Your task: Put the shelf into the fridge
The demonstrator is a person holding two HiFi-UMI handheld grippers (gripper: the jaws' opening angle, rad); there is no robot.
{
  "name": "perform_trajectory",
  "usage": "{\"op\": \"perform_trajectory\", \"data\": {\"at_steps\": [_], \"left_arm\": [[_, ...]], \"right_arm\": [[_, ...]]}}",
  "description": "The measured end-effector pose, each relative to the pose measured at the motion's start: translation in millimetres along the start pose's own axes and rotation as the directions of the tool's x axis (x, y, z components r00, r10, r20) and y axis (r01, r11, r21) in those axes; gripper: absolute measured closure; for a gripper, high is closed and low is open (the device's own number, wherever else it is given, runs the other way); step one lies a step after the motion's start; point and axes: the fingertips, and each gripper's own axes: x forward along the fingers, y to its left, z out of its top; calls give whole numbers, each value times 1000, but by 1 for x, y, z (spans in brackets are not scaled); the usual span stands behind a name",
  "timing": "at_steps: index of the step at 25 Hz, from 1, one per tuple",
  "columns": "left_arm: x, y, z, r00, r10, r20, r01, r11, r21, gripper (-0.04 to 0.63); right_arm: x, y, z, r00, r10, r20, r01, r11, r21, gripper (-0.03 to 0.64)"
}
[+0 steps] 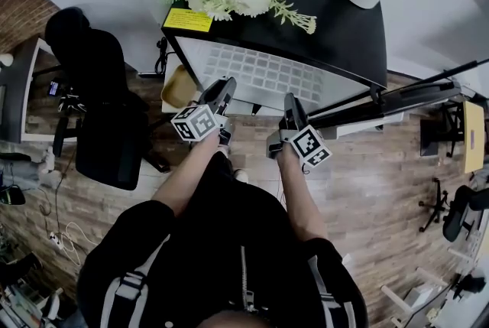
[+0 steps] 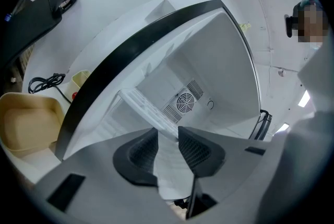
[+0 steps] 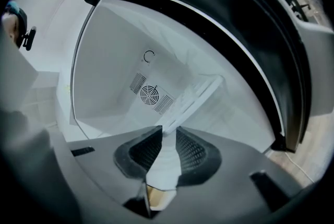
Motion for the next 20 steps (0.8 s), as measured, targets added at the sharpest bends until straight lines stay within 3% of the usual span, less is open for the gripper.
{"op": "perform_trajectory", "data": {"at_steps": [11, 20], "left_arm": [[26, 7, 6, 1000, 12, -25, -12, 1000, -3, 468], [26, 8, 7, 1000, 10, -16, -10, 1000, -14, 463]], "right_arm": [[24, -5, 12, 999, -43, 16, 43, 999, 5, 535], [24, -5, 13, 999, -33, 19, 33, 999, 10, 532]]}}
